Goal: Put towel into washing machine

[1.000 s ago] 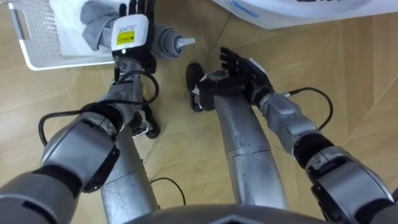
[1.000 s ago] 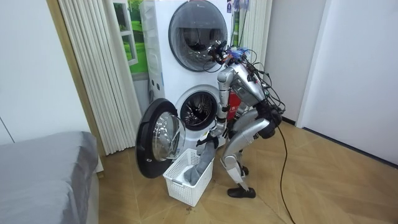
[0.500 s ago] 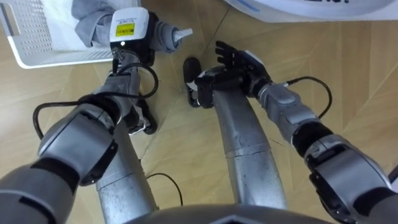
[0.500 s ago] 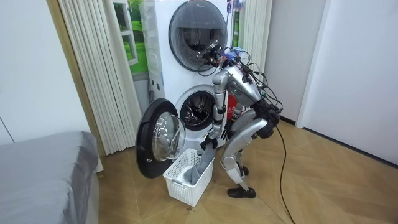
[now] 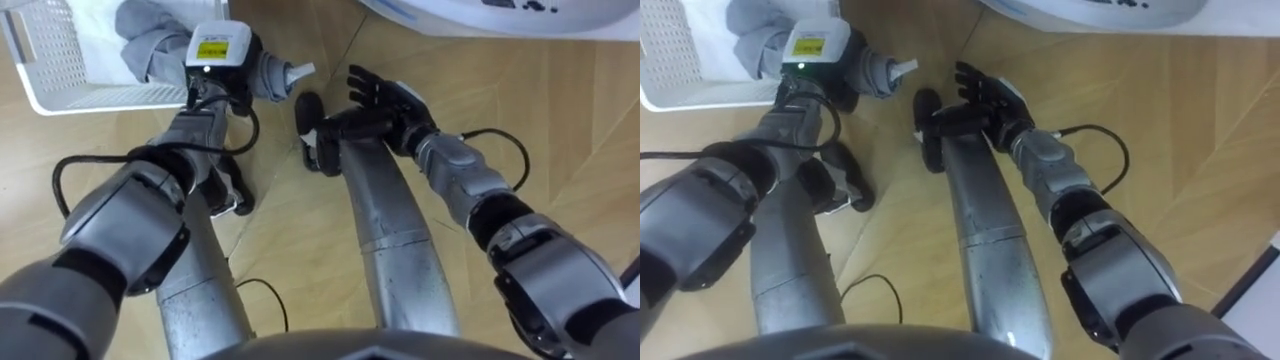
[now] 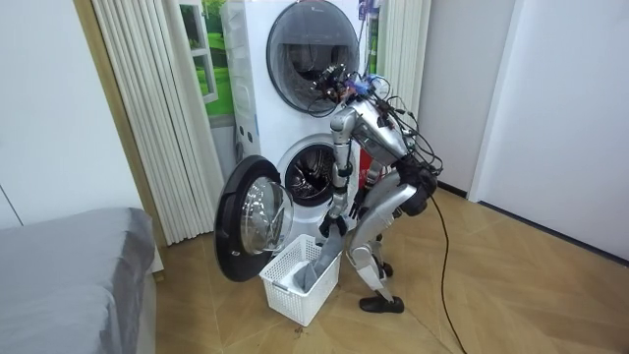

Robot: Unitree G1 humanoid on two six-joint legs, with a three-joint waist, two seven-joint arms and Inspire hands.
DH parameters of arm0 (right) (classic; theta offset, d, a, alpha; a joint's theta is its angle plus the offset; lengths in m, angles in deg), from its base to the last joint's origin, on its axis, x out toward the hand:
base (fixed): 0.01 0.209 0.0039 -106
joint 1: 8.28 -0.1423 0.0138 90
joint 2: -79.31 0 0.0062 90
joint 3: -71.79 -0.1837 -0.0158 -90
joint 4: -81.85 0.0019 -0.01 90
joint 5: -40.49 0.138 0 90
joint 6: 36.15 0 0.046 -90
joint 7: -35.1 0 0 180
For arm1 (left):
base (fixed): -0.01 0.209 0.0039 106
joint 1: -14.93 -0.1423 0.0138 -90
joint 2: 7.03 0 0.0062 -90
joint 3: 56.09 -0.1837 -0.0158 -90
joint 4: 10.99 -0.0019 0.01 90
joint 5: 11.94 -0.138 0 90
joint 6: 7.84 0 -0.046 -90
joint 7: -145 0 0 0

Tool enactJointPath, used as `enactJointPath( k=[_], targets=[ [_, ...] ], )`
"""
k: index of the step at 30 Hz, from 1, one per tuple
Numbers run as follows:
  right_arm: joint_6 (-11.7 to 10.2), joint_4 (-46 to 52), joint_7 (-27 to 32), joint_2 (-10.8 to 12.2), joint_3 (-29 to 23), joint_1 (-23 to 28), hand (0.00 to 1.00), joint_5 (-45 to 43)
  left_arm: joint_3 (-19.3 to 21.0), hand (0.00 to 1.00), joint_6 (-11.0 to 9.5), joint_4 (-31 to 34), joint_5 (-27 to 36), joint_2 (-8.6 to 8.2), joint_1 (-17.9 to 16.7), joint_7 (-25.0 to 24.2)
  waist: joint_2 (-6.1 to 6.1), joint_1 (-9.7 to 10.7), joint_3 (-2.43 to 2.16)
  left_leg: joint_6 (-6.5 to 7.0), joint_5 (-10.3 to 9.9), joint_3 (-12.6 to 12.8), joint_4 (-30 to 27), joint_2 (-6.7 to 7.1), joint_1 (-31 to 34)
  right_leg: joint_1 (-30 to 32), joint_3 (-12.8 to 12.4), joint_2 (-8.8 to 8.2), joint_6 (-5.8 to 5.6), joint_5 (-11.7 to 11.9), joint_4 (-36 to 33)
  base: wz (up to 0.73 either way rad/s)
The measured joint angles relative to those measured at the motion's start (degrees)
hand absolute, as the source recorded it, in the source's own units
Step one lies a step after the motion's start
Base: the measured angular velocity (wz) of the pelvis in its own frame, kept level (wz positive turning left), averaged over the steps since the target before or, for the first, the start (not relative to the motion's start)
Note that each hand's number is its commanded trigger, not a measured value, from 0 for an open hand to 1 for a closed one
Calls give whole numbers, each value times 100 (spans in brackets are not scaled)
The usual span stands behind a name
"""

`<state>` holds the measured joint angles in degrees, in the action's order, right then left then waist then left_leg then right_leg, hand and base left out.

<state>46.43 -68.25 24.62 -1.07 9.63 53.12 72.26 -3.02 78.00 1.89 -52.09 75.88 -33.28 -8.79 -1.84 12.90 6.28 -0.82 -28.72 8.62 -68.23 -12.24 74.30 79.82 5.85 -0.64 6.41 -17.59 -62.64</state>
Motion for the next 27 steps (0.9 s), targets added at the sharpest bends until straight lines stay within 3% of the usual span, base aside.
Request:
enactJointPath(
  k=[3,8,12,14,18,21,24,27],
  targets=[
    [2,-25,134,11,13,235,0,-155,19,100,-11,16,-6,-24,-293,-25,-68,27,-11,3,1,15,108,17,-335,-344,2,-13,-10,-11,118,2],
    [-9,-68,371,5,20,753,0,-322,84,100,-217,54,8,-22,-803,14,-161,34,-69,38,105,64,617,207,-1302,-1282,-31,-116,-99,32,483,11],
    [-18,-179,474,-33,42,1018,0,-366,186,100,-319,74,36,3,-905,89,-164,-78,-76,42,168,61,934,227,-1932,-1951,17,-106,-131,80,816,3],
    [-87,-219,555,-49,6,1116,0,-650,588,100,-418,146,214,33,-900,154,-160,-73,-83,57,256,47,1173,319,-2238,-2272,56,-176,-159,99,1001,18],
    [-146,-245,591,-116,10,1214,0,-909,1065,100,-558,356,610,74,-913,330,-111,-215,-101,73,311,45,1291,301,-2533,-2646,153,-202,-173,108,1176,11],
    [-149,-245,603,-147,-1,1252,0,-1012,1372,100,-654,1116,1385,96,-1072,382,-79,-406,-114,121,424,43,1517,414,-2725,-2849,235,-351,-202,122,1289,23],
    [-147,-223,586,-183,-2,1241,0,-1077,1368,100,-716,1481,2022,51,-1166,400,-1,-545,-170,146,525,52,1710,526,-2797,-2906,230,-429,-237,173,1396,17],
    [-147,-175,527,-225,-2,1203,0,-1279,1153,100,-798,2054,3211,-4,-1434,178,59,-636,-213,185,664,41,1945,659,-2944,-3048,261,-543,-271,218,1522,20]
  ],
)
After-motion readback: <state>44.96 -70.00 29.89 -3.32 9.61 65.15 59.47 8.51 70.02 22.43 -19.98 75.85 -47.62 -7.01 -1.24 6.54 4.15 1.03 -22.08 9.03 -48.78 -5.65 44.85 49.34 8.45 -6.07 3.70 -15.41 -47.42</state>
